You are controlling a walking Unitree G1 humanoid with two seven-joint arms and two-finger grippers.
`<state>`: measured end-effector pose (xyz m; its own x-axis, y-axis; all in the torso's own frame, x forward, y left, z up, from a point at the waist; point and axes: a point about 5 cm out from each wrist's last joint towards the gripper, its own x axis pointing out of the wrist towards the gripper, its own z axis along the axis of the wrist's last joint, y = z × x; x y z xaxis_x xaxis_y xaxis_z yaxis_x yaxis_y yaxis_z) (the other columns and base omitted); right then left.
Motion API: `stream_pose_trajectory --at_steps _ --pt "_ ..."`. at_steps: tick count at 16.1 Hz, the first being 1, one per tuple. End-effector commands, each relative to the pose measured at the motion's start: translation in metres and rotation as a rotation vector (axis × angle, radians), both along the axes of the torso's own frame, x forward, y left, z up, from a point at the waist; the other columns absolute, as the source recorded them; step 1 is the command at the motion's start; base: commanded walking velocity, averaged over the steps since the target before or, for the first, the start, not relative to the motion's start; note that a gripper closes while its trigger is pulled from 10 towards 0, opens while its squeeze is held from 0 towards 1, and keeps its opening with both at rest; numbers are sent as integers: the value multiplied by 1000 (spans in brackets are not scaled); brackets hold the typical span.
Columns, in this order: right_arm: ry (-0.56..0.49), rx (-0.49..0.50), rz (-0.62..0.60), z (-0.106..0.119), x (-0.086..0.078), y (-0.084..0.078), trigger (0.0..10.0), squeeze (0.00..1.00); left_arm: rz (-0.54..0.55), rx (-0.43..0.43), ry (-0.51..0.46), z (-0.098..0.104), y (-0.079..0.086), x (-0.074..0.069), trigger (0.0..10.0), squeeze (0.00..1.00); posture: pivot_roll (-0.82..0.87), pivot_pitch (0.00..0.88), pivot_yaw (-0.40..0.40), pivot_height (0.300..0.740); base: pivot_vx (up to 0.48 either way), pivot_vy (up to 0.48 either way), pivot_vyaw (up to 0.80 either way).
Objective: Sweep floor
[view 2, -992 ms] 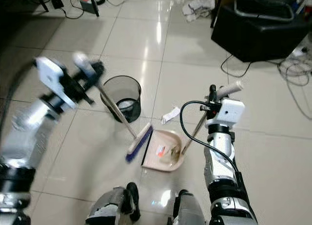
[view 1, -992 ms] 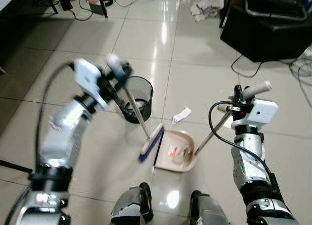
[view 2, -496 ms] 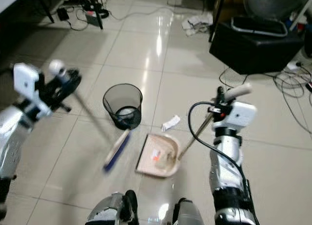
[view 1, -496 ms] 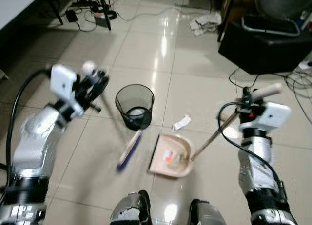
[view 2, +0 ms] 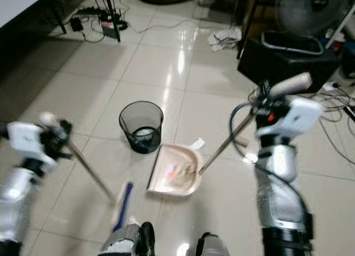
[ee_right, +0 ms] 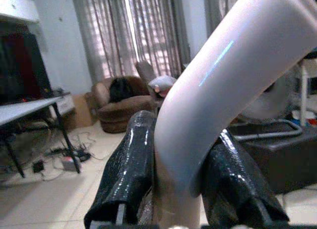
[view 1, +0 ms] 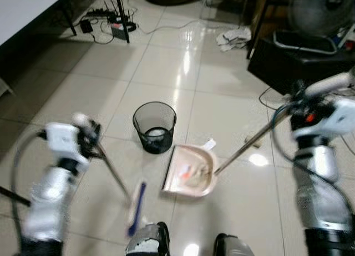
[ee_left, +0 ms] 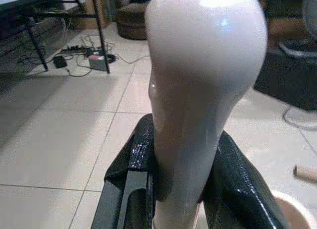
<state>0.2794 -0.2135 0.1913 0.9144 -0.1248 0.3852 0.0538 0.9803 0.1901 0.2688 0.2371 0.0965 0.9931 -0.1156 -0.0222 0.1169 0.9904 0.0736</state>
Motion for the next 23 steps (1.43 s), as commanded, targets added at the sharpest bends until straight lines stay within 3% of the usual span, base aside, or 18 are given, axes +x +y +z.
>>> stream_pose_trajectory --at_steps 1,5,7,13,23 --pt "-74 26 14 26 -4 -1 10000 0 -24 17 -32 6 -12 -1 10000 0 -48 66 66 740 0 0 0" --pt "-154 63 58 76 -6 -6 10000 0 -63 10 -103 12 -38 0 10000 0 -57 42 69 740 0 0 0" --pt "-155 68 60 86 -4 -10 10000 0 -76 23 -140 18 -43 3 10000 0 -55 42 67 740 0 0 0" --pt "-124 114 17 93 4 -27 10000 0 -55 43 -168 27 -49 14 10000 0 -36 35 61 740 202 0 0" --pt "-111 106 19 94 12 -31 10000 0 -49 45 -134 15 -51 12 10000 0 -31 43 53 740 366 0 0"
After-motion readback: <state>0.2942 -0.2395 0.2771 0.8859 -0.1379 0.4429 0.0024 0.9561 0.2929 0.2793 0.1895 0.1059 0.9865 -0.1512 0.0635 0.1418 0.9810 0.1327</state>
